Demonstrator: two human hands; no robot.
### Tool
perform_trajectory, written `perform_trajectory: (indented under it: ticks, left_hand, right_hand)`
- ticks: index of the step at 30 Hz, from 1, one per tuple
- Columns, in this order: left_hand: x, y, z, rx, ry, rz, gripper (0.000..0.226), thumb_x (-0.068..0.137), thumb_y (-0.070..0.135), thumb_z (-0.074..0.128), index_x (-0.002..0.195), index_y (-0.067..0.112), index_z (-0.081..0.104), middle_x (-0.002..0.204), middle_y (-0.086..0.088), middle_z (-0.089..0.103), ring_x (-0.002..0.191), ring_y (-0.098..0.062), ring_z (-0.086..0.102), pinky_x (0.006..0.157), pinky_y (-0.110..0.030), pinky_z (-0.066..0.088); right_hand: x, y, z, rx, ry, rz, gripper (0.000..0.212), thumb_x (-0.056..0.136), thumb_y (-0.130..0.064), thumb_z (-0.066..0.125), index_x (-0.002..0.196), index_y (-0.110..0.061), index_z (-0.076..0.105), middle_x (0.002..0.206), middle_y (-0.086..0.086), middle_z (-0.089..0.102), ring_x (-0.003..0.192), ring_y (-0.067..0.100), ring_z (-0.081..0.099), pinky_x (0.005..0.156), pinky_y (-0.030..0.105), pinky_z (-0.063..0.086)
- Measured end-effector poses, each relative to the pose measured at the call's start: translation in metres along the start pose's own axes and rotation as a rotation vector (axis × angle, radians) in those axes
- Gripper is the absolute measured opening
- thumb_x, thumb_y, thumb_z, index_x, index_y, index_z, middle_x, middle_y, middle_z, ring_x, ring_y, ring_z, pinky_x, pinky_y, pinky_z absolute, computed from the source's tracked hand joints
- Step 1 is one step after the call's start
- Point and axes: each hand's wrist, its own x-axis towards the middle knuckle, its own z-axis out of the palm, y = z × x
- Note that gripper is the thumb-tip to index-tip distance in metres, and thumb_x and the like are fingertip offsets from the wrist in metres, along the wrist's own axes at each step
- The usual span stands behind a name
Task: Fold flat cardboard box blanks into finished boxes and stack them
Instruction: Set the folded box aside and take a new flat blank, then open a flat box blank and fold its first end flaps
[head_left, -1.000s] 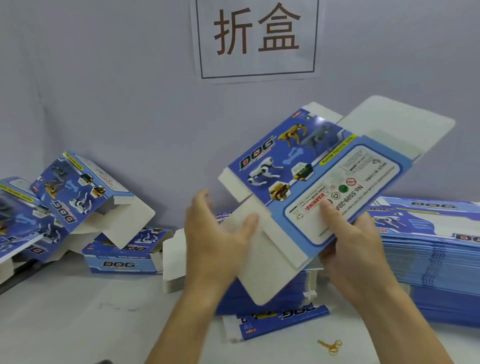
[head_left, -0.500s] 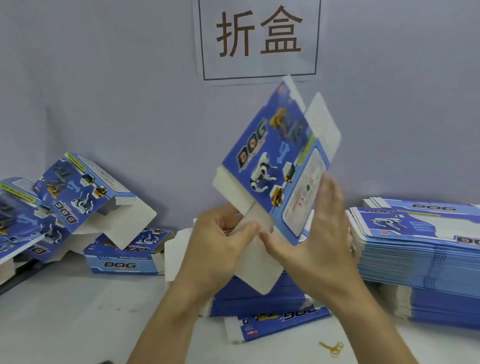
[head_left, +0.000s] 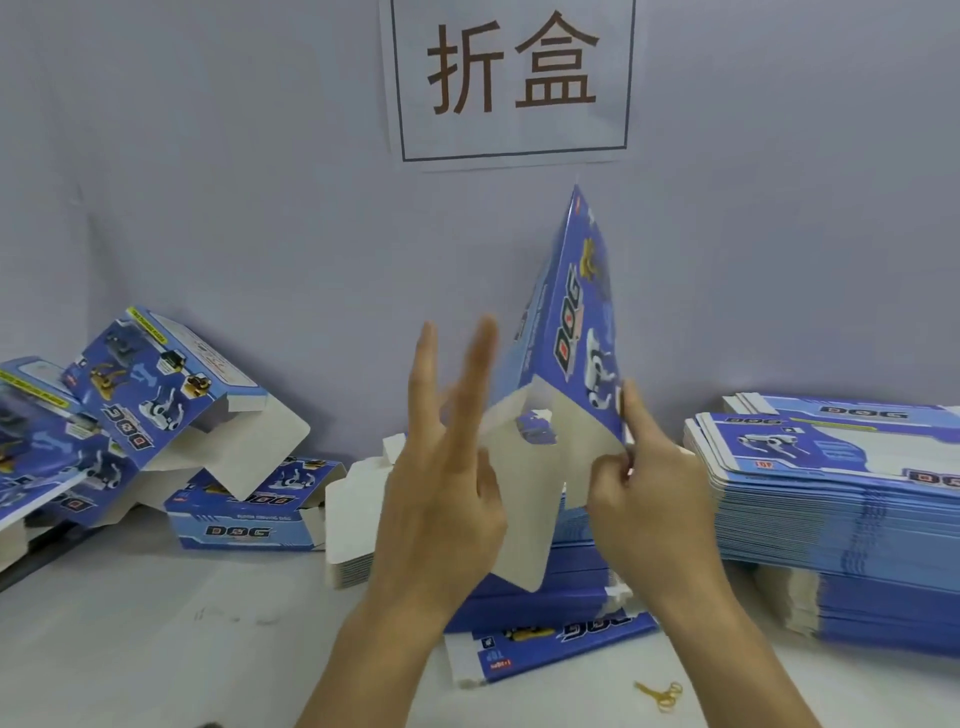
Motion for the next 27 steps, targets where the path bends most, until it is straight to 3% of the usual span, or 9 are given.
perform_trajectory:
  ticks: [2,4,8,10,13,15,18,21,27]
  left_hand:
    - [0.002,-0.004,-0.005,0.126,-0.114,0.125,0.103,0.094,-0.012,0.053,0.149,0.060,0.004,0.165,0.017,-0.001,0.146,-0.005,0.026,0.071,-0.031,0.063]
    - [0.001,-0.008,-0.014,0.089,-0.196,0.121,0.085,0.097,-0.003,0.052,0.147,0.057,0.019,0.163,0.024,0.003,0.148,-0.008,0.024,0.082,-0.025,0.061]
    - [-0.002,-0.013,-0.030,-0.407,-0.285,-0.094,0.041,0.092,0.015,0.049,0.127,0.033,0.059,0.150,0.023,0.041,0.140,-0.007,0.042,0.091,-0.023,0.055]
    - [0.003,-0.007,-0.030,-0.444,-0.146,-0.177,0.022,0.094,0.041,0.044,0.098,0.033,0.065,0.121,0.014,0.062,0.117,-0.009,0.059,0.086,-0.026,0.052]
    - [0.013,0.003,-0.021,-0.282,0.111,-0.271,0.025,0.098,0.056,0.046,0.084,0.036,0.042,0.095,0.002,0.055,0.088,-0.011,0.061,0.072,-0.032,0.052]
    - [0.018,0.002,-0.022,-0.419,0.207,-0.426,0.019,0.093,0.047,0.052,0.102,0.039,0.037,0.110,0.001,0.055,0.097,-0.013,0.069,0.065,-0.027,0.059]
    - [0.018,-0.008,-0.044,-0.733,0.086,-0.749,0.047,0.094,0.036,0.065,0.135,0.031,0.043,0.116,0.001,0.069,0.088,-0.013,0.074,0.072,-0.033,0.059]
    - [0.014,-0.015,-0.069,-0.995,0.034,-0.835,0.025,0.070,0.019,0.072,0.094,0.015,0.076,0.103,-0.010,0.075,0.079,-0.025,0.075,0.064,-0.035,0.061]
    - [0.016,-0.006,-0.086,-1.044,0.184,-0.813,0.021,0.074,0.034,0.067,0.064,0.022,0.080,0.081,-0.009,0.078,0.063,-0.025,0.075,0.047,-0.034,0.058]
  right_hand:
    - [-0.002,0.001,0.005,-0.072,-0.026,-0.027,0.070,0.093,0.003,0.048,0.157,-0.018,0.029,0.084,-0.012,0.064,0.066,0.010,0.061,0.053,0.016,0.046]
    - [-0.003,0.004,0.009,-0.110,-0.032,-0.036,0.071,0.094,0.000,0.048,0.158,-0.019,0.025,0.089,-0.002,0.067,0.072,0.019,0.061,0.064,0.034,0.054]
    - [-0.002,0.005,0.001,-0.190,0.021,-0.065,0.071,0.092,0.002,0.049,0.157,-0.019,0.030,0.065,-0.013,0.048,0.062,0.019,0.053,0.057,0.034,0.045]
    - [-0.003,-0.001,0.000,-0.272,0.009,-0.114,0.072,0.088,0.005,0.053,0.154,-0.019,0.037,0.061,-0.020,0.039,0.053,0.010,0.042,0.048,0.026,0.033]
    - [-0.010,-0.012,0.012,-0.339,-0.085,-0.193,0.076,0.086,0.003,0.056,0.155,-0.020,0.035,0.068,-0.007,0.056,0.054,0.012,0.036,0.051,0.026,0.024]
    - [-0.016,-0.017,0.020,-0.339,-0.130,-0.229,0.077,0.088,0.001,0.054,0.157,-0.020,0.026,0.074,-0.003,0.054,0.063,0.017,0.037,0.057,0.027,0.026]
    - [-0.017,-0.020,0.017,-0.324,-0.131,-0.278,0.077,0.081,0.008,0.059,0.153,-0.015,0.039,0.072,0.005,0.060,0.059,0.017,0.035,0.052,0.026,0.027]
    - [-0.021,-0.023,0.015,-0.323,-0.185,-0.435,0.074,0.071,0.007,0.061,0.142,-0.014,0.056,0.071,0.003,0.067,0.050,0.027,0.048,0.044,0.031,0.037]
    - [-0.023,-0.028,0.022,-0.357,-0.214,-0.651,0.064,0.075,-0.007,0.056,0.137,-0.023,0.061,0.087,-0.007,0.074,0.064,0.022,0.065,0.051,0.028,0.046]
